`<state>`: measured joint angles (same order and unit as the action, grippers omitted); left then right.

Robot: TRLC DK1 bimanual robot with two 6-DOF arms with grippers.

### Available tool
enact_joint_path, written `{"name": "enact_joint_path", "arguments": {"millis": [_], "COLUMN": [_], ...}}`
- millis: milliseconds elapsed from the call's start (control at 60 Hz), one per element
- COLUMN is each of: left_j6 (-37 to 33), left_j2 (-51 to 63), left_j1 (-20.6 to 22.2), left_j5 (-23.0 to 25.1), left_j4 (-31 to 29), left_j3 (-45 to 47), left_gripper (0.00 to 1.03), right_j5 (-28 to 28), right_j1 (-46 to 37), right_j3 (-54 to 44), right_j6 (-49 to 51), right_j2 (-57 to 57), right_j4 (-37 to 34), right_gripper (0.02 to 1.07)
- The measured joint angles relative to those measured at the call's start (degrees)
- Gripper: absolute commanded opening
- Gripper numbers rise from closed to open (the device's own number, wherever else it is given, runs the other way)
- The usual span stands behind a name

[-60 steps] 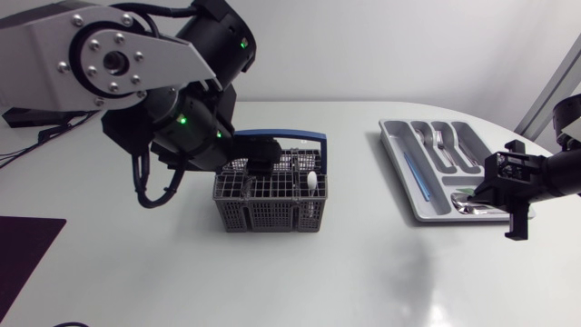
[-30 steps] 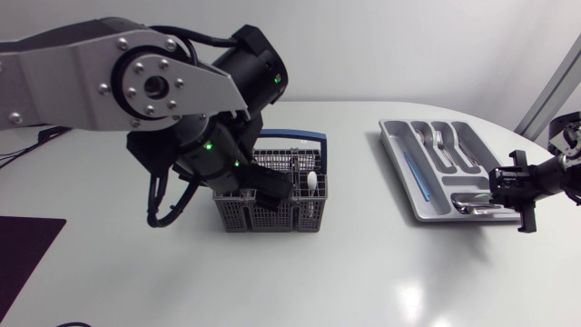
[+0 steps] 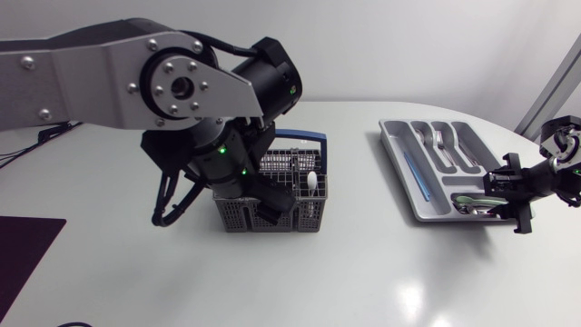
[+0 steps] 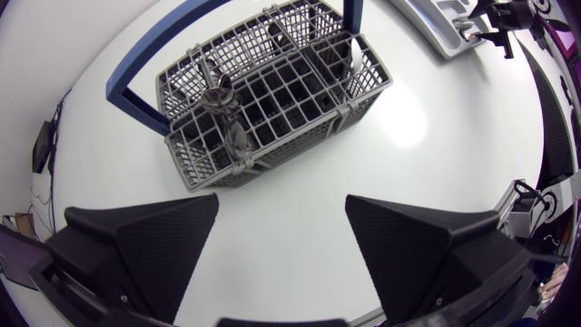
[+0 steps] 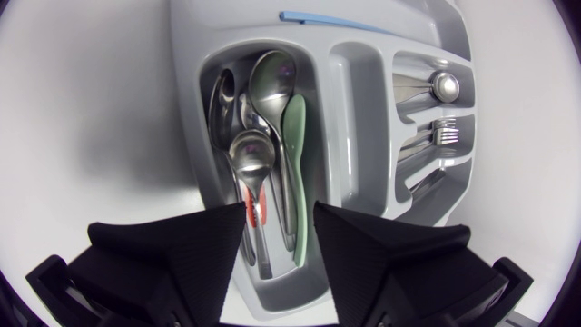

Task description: Unload the cutlery basket into the drawer organizer.

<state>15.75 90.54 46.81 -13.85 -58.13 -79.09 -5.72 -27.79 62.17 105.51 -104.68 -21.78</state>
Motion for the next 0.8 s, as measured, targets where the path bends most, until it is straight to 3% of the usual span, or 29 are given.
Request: {"name": "enact_joint_path", "arguments": {"millis": [100, 217, 567, 750, 800], "left_j6": [-0.46, -0.52, 3.32, 7.21, 8.74], "left_j2": [1.14, 2.60, 5.86, 7.13, 7.13], "left_j1": [0.33, 0.92, 0.20, -0.28, -0.28], "left_j5": [-0.59, -2.08, -3.61, -4.42, -4.98], "left_j4": [-0.52, -0.61, -3.13, -3.34, -3.32], "left_j3": [-0.72, -1.36, -5.11, -6.05, -6.05], "left_gripper": [0.98, 0.98, 0.97, 0.81, 0.81], "right_j5": [2.60, 2.95, -2.29, -6.23, -6.51], "right_j1": [1.36, 2.84, 8.33, 11.63, 12.90], "right_j3": [3.48, 3.67, 3.67, 3.54, 3.02], "right_j6": [-0.79, -3.45, -18.75, -27.65, -30.71], "right_j2": [1.75, 3.87, 14.21, 18.27, 19.85], "right_j4": [-9.64, -14.36, -17.33, -17.70, -17.38], "right_gripper": [1.03, 1.03, 1.03, 1.03, 1.03]}}
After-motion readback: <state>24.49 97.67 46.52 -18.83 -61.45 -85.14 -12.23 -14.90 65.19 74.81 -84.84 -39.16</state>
